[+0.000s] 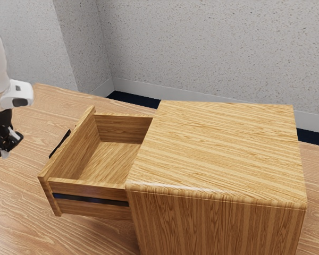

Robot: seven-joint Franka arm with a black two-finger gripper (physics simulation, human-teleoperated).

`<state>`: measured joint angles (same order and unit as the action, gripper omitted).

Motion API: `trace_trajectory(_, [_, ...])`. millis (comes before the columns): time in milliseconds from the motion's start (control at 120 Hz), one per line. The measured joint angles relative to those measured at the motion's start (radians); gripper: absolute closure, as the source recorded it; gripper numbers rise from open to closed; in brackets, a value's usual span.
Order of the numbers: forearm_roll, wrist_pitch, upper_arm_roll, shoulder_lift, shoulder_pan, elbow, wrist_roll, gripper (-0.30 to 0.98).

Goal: Push the drawer handle with one arm to close the drawer

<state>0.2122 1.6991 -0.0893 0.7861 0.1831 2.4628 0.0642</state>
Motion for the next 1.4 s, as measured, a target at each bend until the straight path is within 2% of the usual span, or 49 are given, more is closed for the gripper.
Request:
trace_trajectory(142, [0.013, 0.127, -0.001, 0.059, 0.005, 0.071, 0.178, 0.76])
trace_trajectory(333, [0.013, 0.204, 0.014, 0.098, 0.025, 0.097, 0.404, 0.78])
trace_trajectory(725, [0.012, 0.364, 0.048, 0.092, 0.040, 0.139, 0.832, 0.78])
trace_trajectory(833, [0.003, 0.397, 0.039, 0.100, 0.029, 0.150, 0.901, 0.78])
trace_trajectory(1083, [-0.064, 0.460, 0.004, 0.168, 0.016, 0.216, 1.001, 0.79])
trace_trajectory(1400, [-0.141, 0.523, -0.058, 0.152, -0.003, 0.221, 1.074, 0.79])
